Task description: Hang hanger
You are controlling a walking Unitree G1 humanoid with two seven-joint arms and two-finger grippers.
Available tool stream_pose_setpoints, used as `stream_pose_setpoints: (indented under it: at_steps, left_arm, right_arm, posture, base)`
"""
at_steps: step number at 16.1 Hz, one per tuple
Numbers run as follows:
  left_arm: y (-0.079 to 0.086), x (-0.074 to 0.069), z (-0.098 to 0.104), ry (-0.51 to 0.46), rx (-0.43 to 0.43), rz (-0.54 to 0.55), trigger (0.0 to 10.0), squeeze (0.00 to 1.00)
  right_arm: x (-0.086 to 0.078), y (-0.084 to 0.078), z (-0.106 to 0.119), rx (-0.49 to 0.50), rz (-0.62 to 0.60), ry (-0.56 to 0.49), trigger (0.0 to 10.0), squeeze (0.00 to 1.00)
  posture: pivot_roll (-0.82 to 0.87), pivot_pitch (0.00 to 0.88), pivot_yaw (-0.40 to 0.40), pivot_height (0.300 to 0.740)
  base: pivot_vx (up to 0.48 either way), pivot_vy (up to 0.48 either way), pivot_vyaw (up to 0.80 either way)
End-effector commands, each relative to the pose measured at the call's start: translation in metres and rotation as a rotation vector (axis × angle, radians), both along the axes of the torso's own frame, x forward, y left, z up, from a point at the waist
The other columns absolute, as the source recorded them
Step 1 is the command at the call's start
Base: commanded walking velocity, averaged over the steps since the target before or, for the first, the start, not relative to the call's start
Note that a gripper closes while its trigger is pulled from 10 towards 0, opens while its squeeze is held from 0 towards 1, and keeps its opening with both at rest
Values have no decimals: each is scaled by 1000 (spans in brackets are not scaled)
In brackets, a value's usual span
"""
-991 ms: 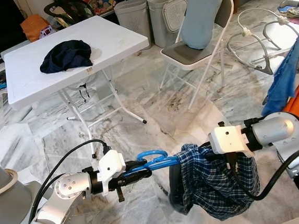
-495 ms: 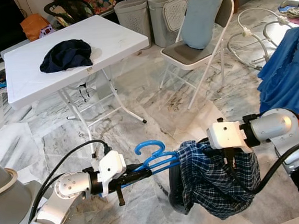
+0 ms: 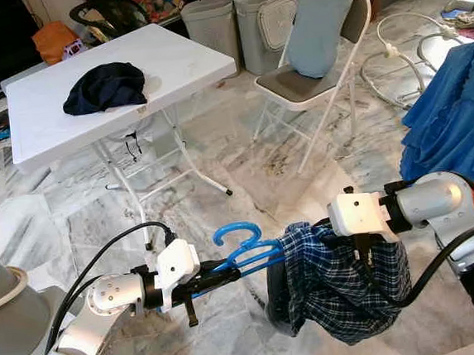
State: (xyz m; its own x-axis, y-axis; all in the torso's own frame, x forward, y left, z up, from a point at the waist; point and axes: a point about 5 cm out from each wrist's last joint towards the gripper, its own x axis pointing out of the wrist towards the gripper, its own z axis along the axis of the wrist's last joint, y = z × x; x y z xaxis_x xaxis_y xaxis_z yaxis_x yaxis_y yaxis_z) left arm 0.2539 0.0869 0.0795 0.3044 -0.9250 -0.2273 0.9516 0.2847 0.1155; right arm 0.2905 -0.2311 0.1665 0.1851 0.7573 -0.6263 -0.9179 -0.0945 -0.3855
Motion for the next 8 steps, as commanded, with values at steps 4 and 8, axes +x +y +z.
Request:
stream_pose_setpoints:
  at_steps: [4,8]
  left_arm:
    - [0,1,2,7,-9,13,0,0]
    - [1,1,2,10,-14,20,0,0]
  right_arm:
    - [5,10,12,54,26,-62,10000,0]
    - [6,10,12,54,25,-58,10000,0]
  posture:
    - [-141,0,119,740]
    - [-141,0,119,740]
  base:
    - [0,0,0]
    - [0,0,0]
